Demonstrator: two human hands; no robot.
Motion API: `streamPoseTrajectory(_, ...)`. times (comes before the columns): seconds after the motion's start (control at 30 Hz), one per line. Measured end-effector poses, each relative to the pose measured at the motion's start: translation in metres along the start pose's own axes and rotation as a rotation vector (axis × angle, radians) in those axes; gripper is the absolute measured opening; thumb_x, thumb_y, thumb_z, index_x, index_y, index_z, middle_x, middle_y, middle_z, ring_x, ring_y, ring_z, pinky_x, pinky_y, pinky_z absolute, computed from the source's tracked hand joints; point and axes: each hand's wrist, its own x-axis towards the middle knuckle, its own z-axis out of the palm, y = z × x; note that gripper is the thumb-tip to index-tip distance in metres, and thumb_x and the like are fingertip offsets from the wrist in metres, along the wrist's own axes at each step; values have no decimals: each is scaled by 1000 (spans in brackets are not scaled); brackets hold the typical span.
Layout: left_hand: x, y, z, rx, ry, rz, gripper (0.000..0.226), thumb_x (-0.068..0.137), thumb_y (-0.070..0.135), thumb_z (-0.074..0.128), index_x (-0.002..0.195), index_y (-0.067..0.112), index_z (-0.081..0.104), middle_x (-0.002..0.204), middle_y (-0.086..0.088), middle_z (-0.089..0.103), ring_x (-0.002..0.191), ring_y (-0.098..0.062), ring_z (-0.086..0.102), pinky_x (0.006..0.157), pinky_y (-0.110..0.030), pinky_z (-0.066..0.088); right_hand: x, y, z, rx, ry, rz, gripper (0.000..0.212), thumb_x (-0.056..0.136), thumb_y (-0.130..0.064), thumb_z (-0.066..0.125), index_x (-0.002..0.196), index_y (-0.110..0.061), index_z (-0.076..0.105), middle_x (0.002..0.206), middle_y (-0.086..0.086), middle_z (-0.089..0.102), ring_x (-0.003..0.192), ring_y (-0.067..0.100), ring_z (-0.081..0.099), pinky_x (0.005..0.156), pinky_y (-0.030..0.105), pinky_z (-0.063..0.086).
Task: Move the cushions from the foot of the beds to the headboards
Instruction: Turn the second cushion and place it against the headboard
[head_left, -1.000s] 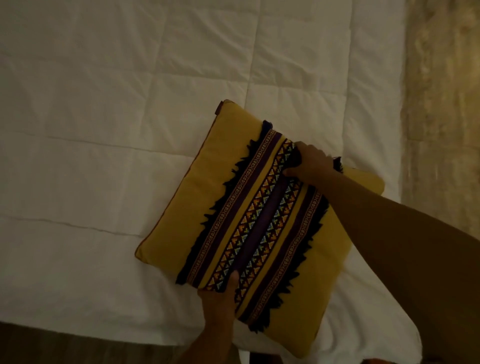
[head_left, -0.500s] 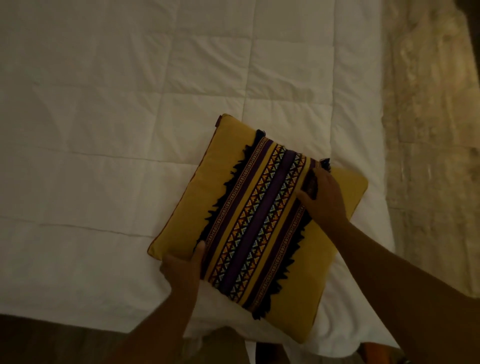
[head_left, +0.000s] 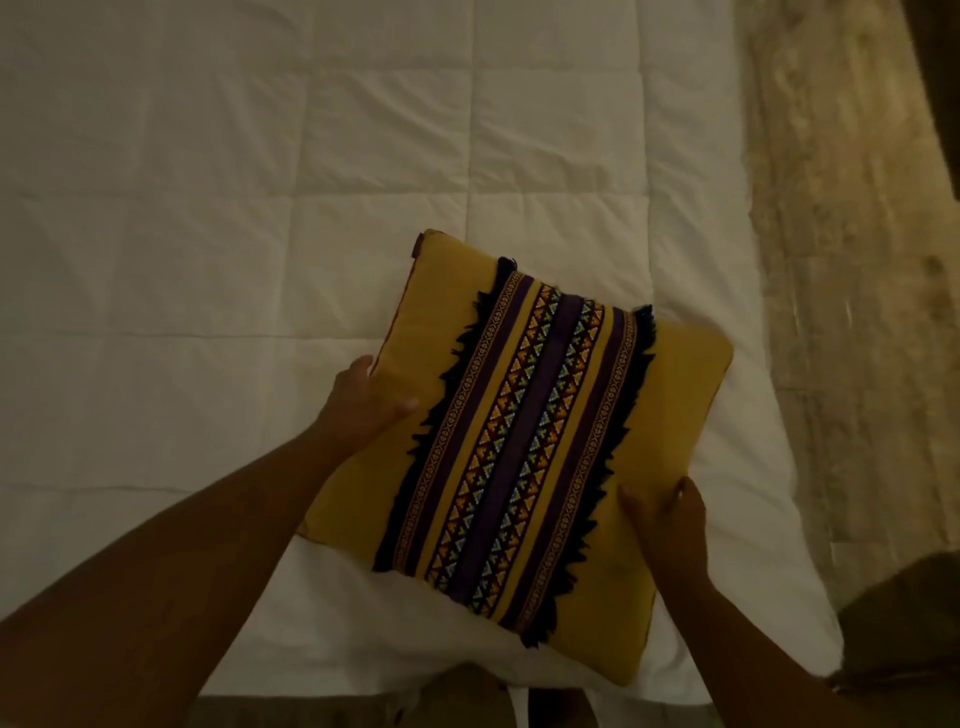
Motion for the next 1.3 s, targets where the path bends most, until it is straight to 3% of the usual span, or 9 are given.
streamPoseTrajectory(0.13,27,2,8,16,-47,-39,118,63,54,85,155,15,21,153,-17,34,135,-38,44,105,-57,45,15,12,9,179,-82,182,99,76,-55,77,152,-15,26,148,16,47,124,41,56,98,59,51)
streamPoseTrajectory(0.33,42,-10,22,-159,-108,-148,129,64,51,86,158,19,3,160,-14,27,139,-38,40,104,-50,43,41,17,12,255,-166,213,102,64,-56,84,144,-11,41,134,18,58,112,41,64,91,62,54)
streamPoseTrajectory(0.53,39,-11,17,-208,-146,-90,87,55,52,88,127,18,54,124,-5,63,100,-22,65,83,-38,55,38,13,11,284,-147,193,98,61,-53,86,141,-12,45,129,18,61,107,40,66,87,62,56)
streamPoseTrajectory(0.63,29,-10,16,-290,-131,-71,85,59,47,89,130,18,51,119,0,61,101,-21,63,80,-36,51,33,5,5,274,-118,151,91,66,-51,85,139,-16,46,127,16,63,105,39,66,86,61,57)
streamPoseTrajectory(0.83,-4,-24,19,-449,-85,-74,85,67,38,88,140,17,47,129,-7,63,111,-28,64,93,-50,54,29,-16,-13,194,-75,24,87,71,-51,81,141,-20,41,127,10,61,101,32,66,71,42,58)
streamPoseTrajectory(0.93,-31,-33,21,-542,-49,-77,90,62,46,89,138,19,49,124,-5,65,104,-24,67,83,-43,57,33,-32,-22,138,-139,-54,88,68,-56,80,139,-19,43,124,8,63,98,28,68,69,43,61)
streamPoseTrajectory(1.03,-51,-54,29,-607,-78,-114,85,58,52,85,132,20,57,121,-9,69,102,-28,70,86,-51,58,38,-43,-22,53,-206,-86,94,63,-62,80,138,-21,42,120,3,62,91,18,67,57,29,54)
streamPoseTrajectory(1.2,-51,-78,48,-630,-85,-187,49,73,40,83,116,33,61,116,-7,70,98,-26,70,81,-46,59,55,-35,-10,24,-271,-45,98,64,-56,84,143,-18,40,129,8,60,104,28,66,63,33,56)
streamPoseTrajectory(1.3,-46,-77,48,-634,-109,-180,70,56,54,88,117,32,60,113,-3,69,102,-26,69,87,-50,57,62,-31,-11,39,-314,-27,99,60,-56,84,141,-17,44,129,10,62,104,30,68,72,42,60)
